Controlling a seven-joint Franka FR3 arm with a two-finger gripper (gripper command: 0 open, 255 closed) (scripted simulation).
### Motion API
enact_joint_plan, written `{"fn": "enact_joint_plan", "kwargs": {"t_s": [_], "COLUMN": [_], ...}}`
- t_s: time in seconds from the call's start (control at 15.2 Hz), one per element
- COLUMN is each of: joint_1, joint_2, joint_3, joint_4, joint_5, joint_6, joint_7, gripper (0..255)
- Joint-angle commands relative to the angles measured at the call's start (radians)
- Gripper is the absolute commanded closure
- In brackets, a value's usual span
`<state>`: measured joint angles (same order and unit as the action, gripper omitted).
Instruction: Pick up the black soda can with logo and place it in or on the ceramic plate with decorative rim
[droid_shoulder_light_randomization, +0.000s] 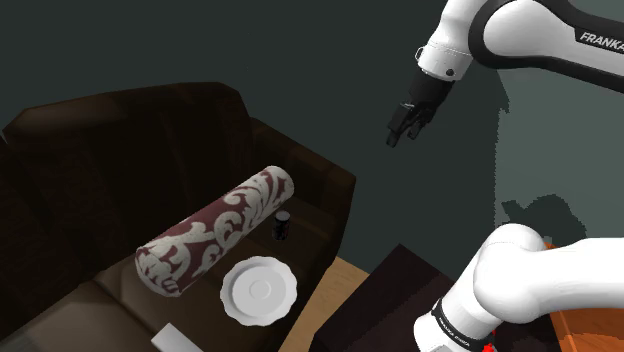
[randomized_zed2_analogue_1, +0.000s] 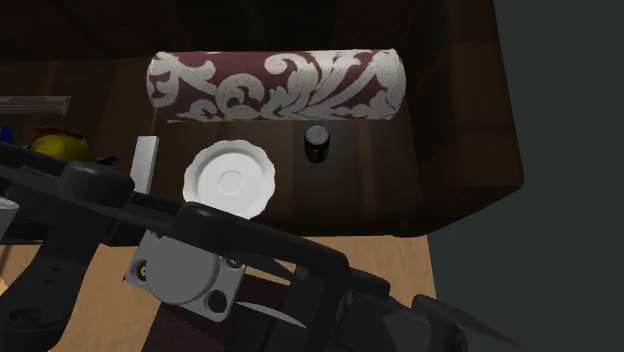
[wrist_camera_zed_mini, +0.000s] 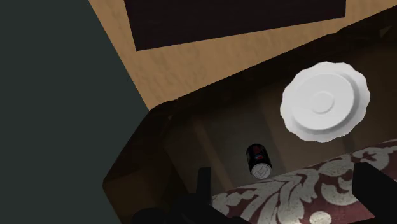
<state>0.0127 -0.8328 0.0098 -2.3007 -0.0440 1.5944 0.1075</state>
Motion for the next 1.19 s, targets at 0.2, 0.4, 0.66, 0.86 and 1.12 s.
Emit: {"fn": "enact_joint_plan", "kwargs": {"t_s": [0.2, 0.4, 0.66, 0.86, 1.12], "joint_1": [0.002, 0.004, 0.005, 0.006, 0.007], "joint_2": [0.061, 0.132, 0.245, 0.34, 0.478], "joint_3": [0.001, 0.003, 0.006, 0.008, 0.011], "joint_4": [-0.044, -0.077, -0.102, -0.106, -0.094], "joint_5": [0.001, 0.001, 0.002, 0.001, -0.002], "joint_6": [0.095, 0.189, 0.313, 0.403, 0.515], "joint_7": [0.003, 0.007, 0.011, 0.014, 0.02], "gripper": [0, 0, 0, 0, 0]}}
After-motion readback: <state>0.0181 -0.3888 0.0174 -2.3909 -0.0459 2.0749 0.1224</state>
